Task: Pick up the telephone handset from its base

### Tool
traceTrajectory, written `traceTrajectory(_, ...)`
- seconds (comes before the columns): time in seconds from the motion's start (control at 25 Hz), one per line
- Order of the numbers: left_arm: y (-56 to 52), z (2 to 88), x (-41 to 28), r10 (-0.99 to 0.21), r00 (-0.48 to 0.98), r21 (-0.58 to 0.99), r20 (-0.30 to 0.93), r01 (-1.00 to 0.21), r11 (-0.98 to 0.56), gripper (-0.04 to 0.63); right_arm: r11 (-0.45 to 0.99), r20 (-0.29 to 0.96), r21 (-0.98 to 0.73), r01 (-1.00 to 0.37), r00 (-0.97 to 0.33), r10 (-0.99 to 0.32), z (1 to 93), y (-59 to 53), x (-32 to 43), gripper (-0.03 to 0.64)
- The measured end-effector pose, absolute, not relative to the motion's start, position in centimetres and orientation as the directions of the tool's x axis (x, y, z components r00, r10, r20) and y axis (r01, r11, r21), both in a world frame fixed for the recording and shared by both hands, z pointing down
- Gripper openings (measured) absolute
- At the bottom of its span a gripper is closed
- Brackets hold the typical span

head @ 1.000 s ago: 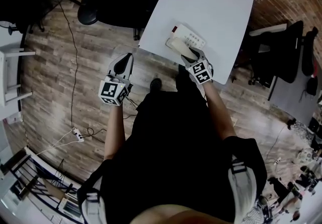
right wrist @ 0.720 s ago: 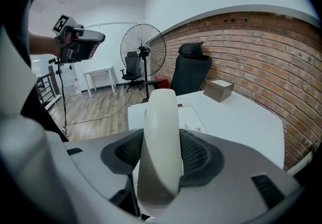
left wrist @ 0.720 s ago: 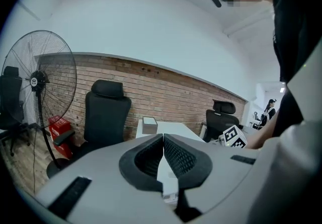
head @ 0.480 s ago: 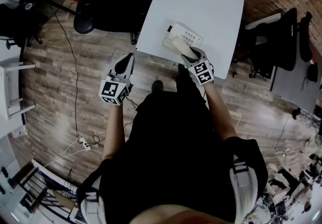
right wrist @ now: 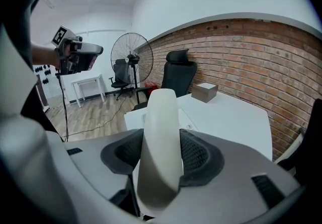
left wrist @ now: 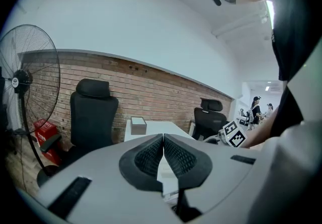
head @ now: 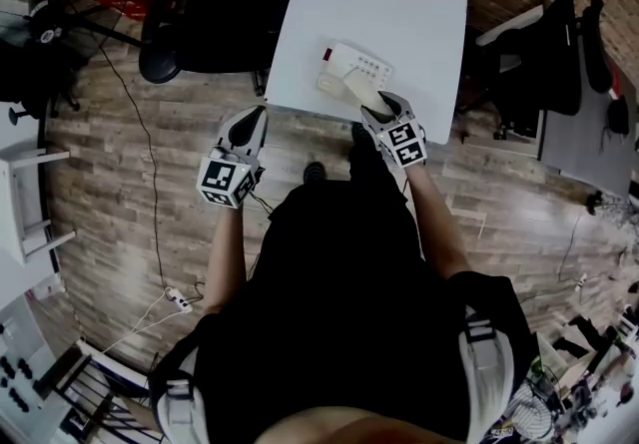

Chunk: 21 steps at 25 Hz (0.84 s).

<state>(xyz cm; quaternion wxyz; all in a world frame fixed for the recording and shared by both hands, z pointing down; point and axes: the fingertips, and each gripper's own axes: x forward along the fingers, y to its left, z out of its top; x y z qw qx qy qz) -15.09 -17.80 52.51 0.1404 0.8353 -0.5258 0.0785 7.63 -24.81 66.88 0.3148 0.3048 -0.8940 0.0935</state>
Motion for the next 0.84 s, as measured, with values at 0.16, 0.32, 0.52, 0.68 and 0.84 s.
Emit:
traceTrajectory(0.16, -17.7, 52.4, -15.0, -0.846, 0.458, 0.148, 0.272, -0.889, -0.433, 0.020, 0.778, 0.604, 0.017, -0.628, -0.614, -0.509, 66.3, -24.2, 8.0, 0.206)
traceTrajectory(0.32, -17.5, 52.3, -14.7, -0.831, 0.489, 0.142, 0.266, -0.872, -0.468, 0.020, 0.750, 0.583, -0.002, -0.661, -0.610, -0.536, 65.3, -23.5, 8.3, 0.206)
traceTrajectory(0.52, -16.9, 52.2, -14.5, -0.813, 0.522, 0.135, 0.258, -0.853, -0.504, 0.020, 0.716, 0.554, -0.016, -0.698, -0.602, -0.575, 64.4, -22.5, 8.7, 0.206)
traceTrajectory(0.68, -16.3, 52.0, -14.9, -0.802, 0.540, 0.132, 0.254, -0.841, -0.525, 0.020, 0.698, 0.533, -0.024, -0.716, -0.600, -0.597, 63.5, -21.7, 8.5, 0.206)
traceTrajectory(0.84, -15.6, 52.1, -15.3, -0.793, 0.553, 0.133, 0.256, -0.833, -0.538, 0.020, 0.674, 0.511, -0.052, -0.737, -0.600, -0.615, 62.9, -20.9, 8.2, 0.206)
